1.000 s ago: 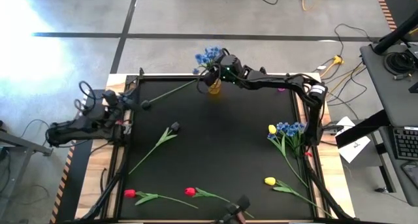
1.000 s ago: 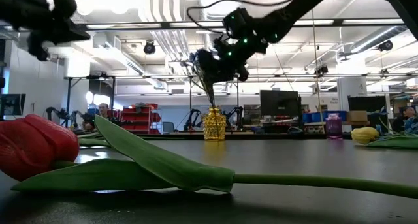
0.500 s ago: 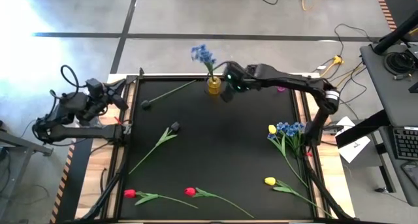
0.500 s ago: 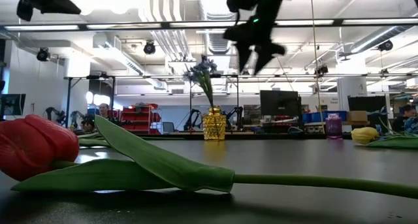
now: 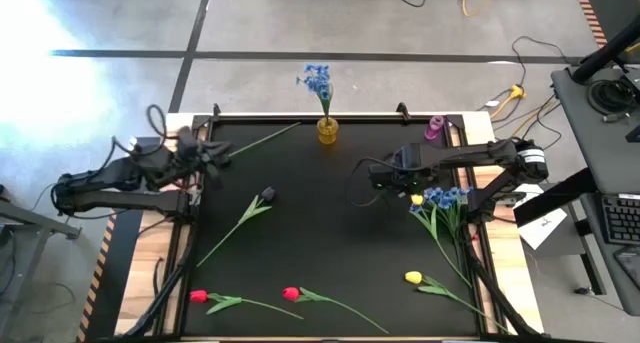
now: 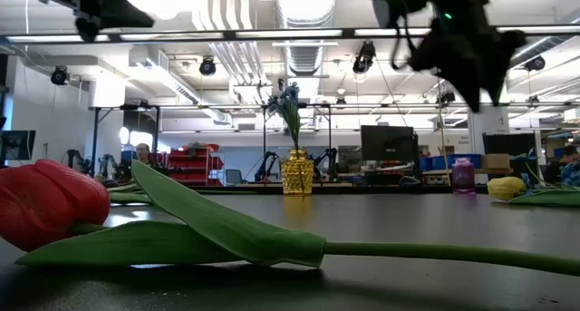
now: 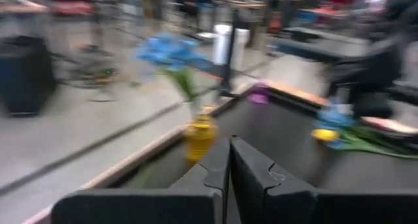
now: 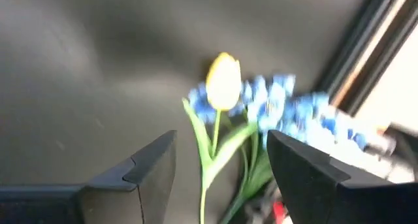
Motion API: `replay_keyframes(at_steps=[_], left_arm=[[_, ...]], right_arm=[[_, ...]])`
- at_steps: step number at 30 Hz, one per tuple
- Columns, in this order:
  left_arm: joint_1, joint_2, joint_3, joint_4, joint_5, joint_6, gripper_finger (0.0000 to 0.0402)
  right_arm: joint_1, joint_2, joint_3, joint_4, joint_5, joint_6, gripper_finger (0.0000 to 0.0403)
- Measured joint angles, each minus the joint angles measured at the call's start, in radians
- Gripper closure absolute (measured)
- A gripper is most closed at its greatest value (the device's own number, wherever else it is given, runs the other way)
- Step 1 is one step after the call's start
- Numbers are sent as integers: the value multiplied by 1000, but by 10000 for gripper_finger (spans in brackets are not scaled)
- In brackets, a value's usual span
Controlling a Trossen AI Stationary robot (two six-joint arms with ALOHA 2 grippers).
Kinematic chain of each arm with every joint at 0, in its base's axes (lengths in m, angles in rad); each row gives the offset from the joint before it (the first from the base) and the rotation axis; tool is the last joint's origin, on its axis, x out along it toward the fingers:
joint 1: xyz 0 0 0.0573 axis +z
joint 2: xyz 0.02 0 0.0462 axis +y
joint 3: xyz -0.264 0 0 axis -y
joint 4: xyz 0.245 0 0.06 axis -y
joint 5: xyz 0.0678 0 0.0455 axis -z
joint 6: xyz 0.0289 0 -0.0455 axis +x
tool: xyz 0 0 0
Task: Sort flowers into vase by color
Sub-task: Put the blue flowers into the yellow vase
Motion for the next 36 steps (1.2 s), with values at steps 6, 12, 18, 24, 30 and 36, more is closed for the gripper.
replay_keyframes(at_steps=[6,12,18,24,30,36], left_arm=[[0,110,-31,235,192,-20,402],[0,238,68,274,187,-9,402],[0,384,207,271,114,98,402],[0,507,369,192,112,139,402],[0,558,517,11,110,162,402],[0,539,569,-74,109,185,402]], right_arm=[[-8,-19,-207,3,-113,-73,177],[-9,3,-400,81,-194,-196,177],[-18,41,-489,265,-191,-298,177],[-31,162,-533,291,-169,-392,179],[-31,285,-551,300,-223,-462,215],[-30,289,-496,308,-200,-463,321]])
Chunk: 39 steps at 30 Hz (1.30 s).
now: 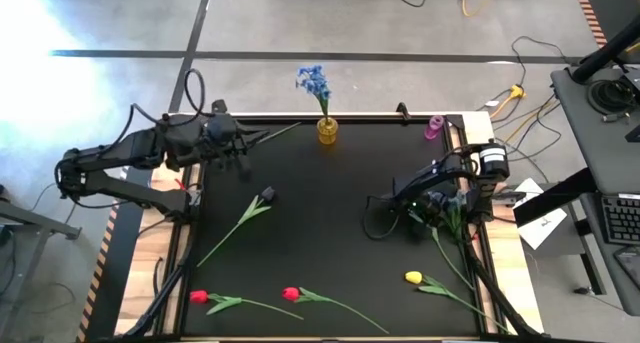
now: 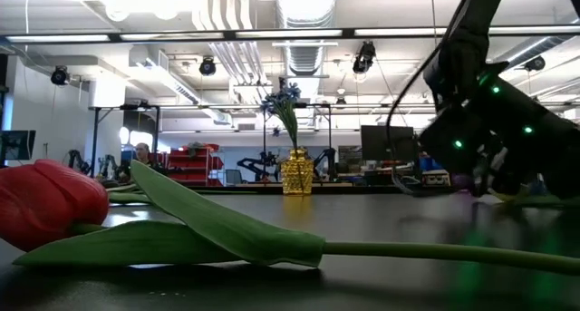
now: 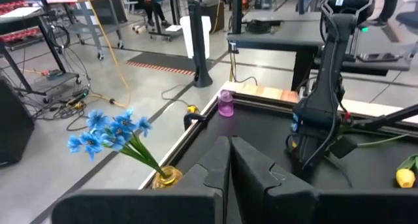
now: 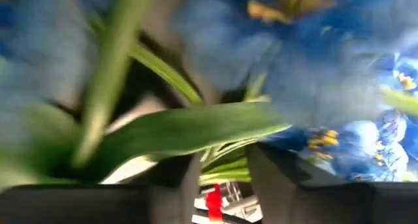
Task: Sort flowers into vase by color
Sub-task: Put the blue flowers into the yellow vase
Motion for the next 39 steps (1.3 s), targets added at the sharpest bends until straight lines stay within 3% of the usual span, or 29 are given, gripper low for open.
replay_keyframes(at_steps=[2,4,9,17,21,24,30,33,39], left_arm=[[0,-17,2,-2,0,0,402],[0,-31,1,-1,0,0,402],[0,-45,-3,-4,0,0,402],[0,-47,-3,-10,11,-4,402],[0,-50,-4,-11,34,-10,402],[-1,-51,-4,-18,35,-27,402],[-1,-55,-4,-18,35,-35,402],[-1,-54,-4,-15,35,-35,402],[-1,-54,-4,-14,35,-61,402]], right_arm=[[0,-22,26,5,32,5,365],[0,-42,53,-13,91,30,383],[-1,-91,151,-116,248,64,380],[-1,-105,326,-73,489,-10,380],[-7,-100,344,94,444,-90,373],[-9,-98,327,184,392,-93,346],[-51,-116,307,160,346,-75,256],[-94,-133,290,168,243,-91,217],[-150,-180,202,173,182,-65,172]])
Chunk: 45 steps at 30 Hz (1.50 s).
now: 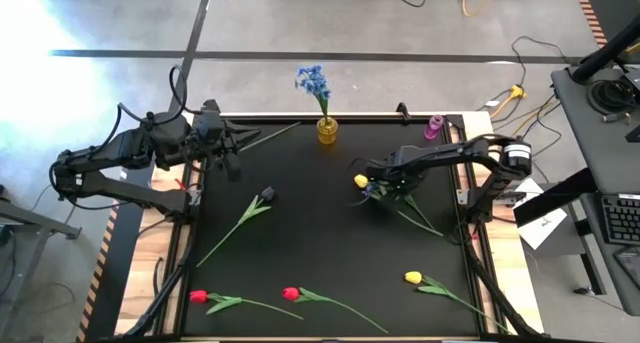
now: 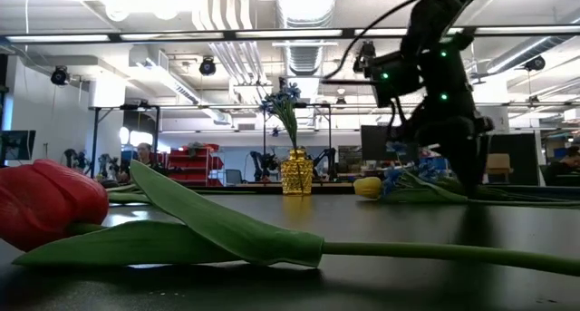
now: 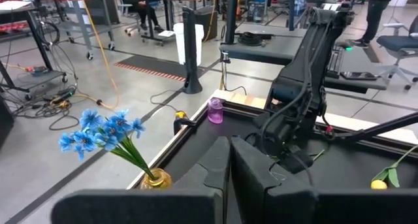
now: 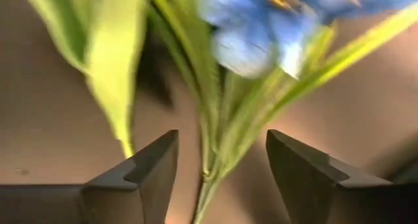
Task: Sort flowers into vase by color
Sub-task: Put the blue flowers into the yellow vase
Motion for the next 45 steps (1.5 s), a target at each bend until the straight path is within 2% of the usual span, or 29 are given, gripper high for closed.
replay_keyframes(at_steps=[5,9,12,16,19,20,26,28,32,36,40,45], left_arm=[[0,0,0,0,0,-19,402],[0,5,0,6,0,-19,402],[0,4,0,12,0,-19,402],[0,5,21,19,0,-19,402],[0,7,50,21,0,-8,402],[0,9,58,22,0,0,402],[0,7,77,20,0,7,402],[0,6,76,19,0,-3,402],[0,9,76,-4,0,-38,402],[-2,11,76,-15,2,-48,402],[-2,13,76,-16,2,-56,402],[-2,13,76,-16,2,-55,402]], right_arm=[[-21,-28,-77,98,3,41,162],[-31,-25,-121,188,-9,40,182],[-35,-24,-130,201,9,60,221],[-55,-57,-130,220,28,52,306],[-82,-103,-133,223,118,42,373],[-89,-128,-134,218,141,44,379],[-155,-275,-108,210,305,57,381],[-165,-314,-82,226,369,-2,382],[-157,-364,-36,226,455,-219,382],[-95,-440,-13,248,542,-299,383],[-33,-550,-15,275,437,-281,383],[50,-700,-31,300,544,3,383]])
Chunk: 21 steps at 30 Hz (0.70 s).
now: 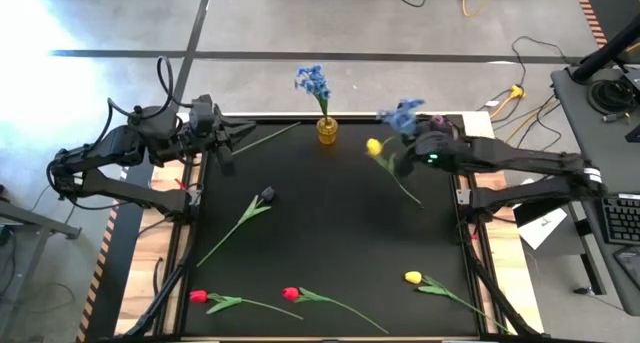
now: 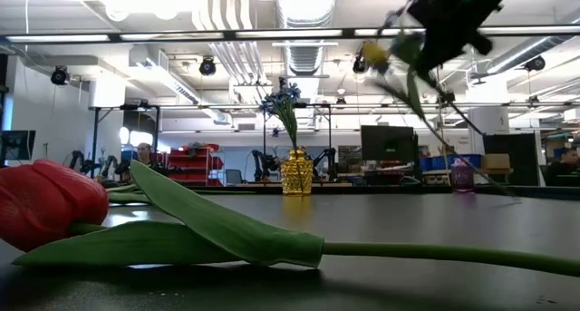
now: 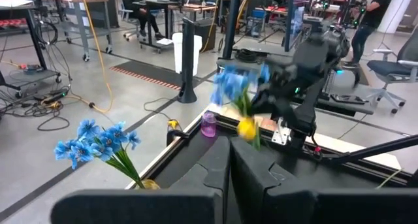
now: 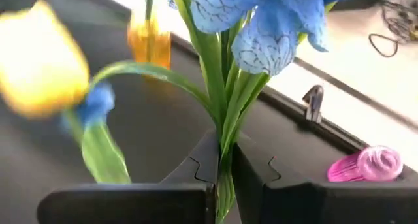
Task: Sort flowers into vase by color
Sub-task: Put the blue flowers into the yellow vase
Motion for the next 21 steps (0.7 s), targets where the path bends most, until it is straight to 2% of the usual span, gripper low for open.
replay_keyframes(at_steps=[1,5,7,11,14,17,19,21], left_arm=[[0,2,0,1,0,0,402],[0,6,0,0,0,10,402],[0,8,0,0,0,10,402],[0,18,0,0,0,14,402],[0,24,0,1,0,12,402],[1,33,0,1,0,11,402],[1,38,0,4,0,10,402],[0,44,0,14,0,10,402]], right_arm=[[2,-23,0,-24,-16,63,383],[-3,-68,-1,-201,-253,201,384],[23,-55,3,-298,-302,227,384],[63,21,41,-478,-357,260,384],[63,108,74,-629,-492,260,384],[63,185,90,-703,-622,221,384],[64,218,107,-703,-640,188,384],[68,234,142,-629,-591,174,384]])
